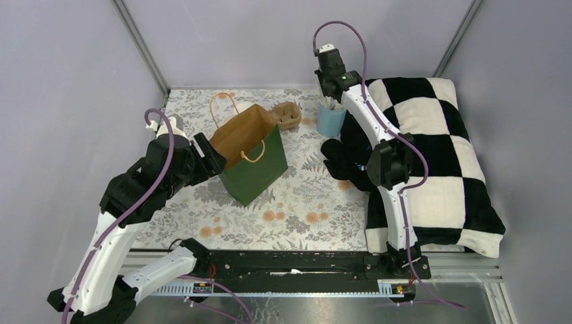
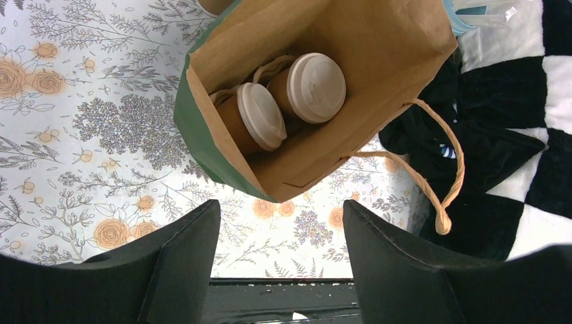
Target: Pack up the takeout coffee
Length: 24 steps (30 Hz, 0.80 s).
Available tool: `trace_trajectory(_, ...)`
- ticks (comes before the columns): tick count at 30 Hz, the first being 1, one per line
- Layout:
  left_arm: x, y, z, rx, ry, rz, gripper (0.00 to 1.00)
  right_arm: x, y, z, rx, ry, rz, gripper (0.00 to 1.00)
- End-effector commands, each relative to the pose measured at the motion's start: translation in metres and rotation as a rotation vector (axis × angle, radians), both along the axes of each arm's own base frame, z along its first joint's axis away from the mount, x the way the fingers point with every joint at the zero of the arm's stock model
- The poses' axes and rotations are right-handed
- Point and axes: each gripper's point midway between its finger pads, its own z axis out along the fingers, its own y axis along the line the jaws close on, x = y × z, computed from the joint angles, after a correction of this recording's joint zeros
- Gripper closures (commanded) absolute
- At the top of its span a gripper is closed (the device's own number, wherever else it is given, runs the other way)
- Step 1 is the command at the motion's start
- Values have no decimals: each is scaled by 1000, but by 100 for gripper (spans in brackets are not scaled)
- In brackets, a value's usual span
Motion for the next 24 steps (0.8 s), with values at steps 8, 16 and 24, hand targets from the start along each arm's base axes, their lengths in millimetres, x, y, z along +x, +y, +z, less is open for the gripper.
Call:
trace_trajectory(8,7,11,27,-8,-121,43,29,-45,-25,198,144,-348,-25,100)
trace_trajectory(16,11,17,41,-2,-184,63,30,-119,42,299,602,-453,319,100)
trace_trajectory(24,10,27,53,-1,-248,100,30,-241,167,369,999,-353,892,100)
